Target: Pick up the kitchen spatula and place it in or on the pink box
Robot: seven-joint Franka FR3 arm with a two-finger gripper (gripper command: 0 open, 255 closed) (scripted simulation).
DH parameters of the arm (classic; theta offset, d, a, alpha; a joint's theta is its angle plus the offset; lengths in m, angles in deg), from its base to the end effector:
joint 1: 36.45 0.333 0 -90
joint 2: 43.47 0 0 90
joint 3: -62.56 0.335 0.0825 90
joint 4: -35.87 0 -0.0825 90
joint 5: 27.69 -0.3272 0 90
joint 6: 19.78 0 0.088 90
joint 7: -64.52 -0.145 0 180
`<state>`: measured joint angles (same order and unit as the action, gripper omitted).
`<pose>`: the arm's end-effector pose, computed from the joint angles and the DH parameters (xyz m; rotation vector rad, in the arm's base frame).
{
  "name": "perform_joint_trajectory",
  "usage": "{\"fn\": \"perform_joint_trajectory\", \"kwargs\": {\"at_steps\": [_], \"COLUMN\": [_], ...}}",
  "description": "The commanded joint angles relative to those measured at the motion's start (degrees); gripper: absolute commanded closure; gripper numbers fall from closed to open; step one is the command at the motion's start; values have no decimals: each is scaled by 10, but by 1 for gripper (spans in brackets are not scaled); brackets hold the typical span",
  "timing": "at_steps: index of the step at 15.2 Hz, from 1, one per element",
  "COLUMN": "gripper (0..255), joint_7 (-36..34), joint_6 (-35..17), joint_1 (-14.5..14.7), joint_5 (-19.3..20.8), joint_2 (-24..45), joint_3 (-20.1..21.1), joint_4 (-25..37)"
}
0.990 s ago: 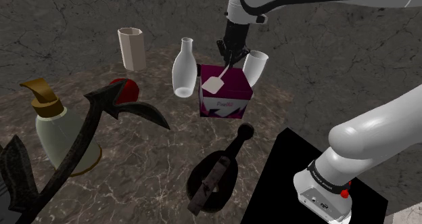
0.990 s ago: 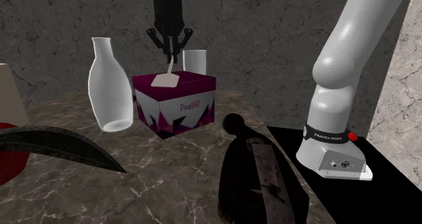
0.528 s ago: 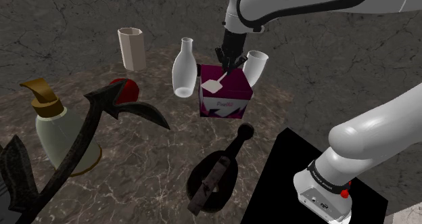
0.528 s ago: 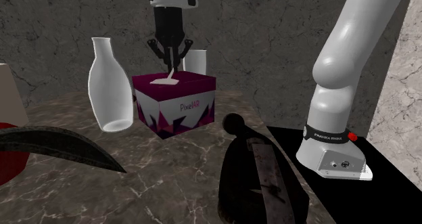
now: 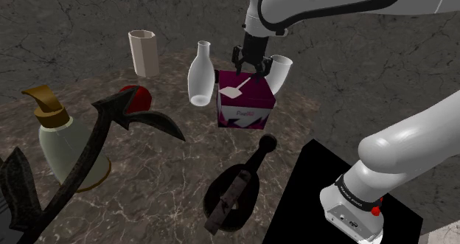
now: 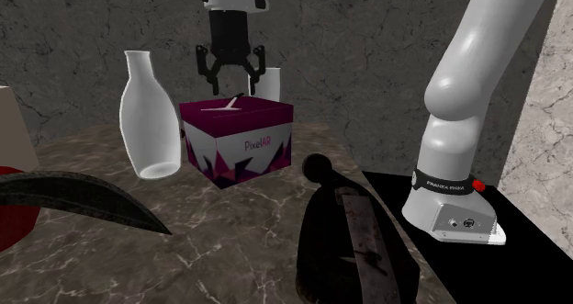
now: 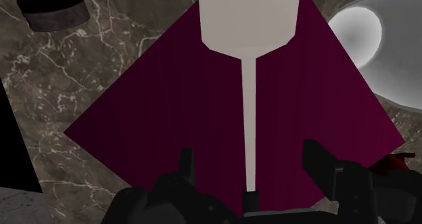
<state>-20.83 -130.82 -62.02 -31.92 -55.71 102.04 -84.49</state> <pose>0.4311 0.1316 0.4907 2.4834 -1.8572 0.0830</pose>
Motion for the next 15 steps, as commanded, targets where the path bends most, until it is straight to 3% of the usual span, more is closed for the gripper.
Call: {"fn": "perform_joint_trajectory", "kwargs": {"at_steps": [1, 3, 7, 15], "gripper": [0, 0, 0, 0], "joint_7": [0, 0, 4, 4], "joint_6": [0, 0, 73, 73], "joint_1": [0, 0, 0, 0], "joint_5": [0, 0, -4, -4], "joint_2": [0, 0, -10, -10], "joint_3": [0, 0, -7, -7], "joint_4": [0, 0, 65, 65]}}
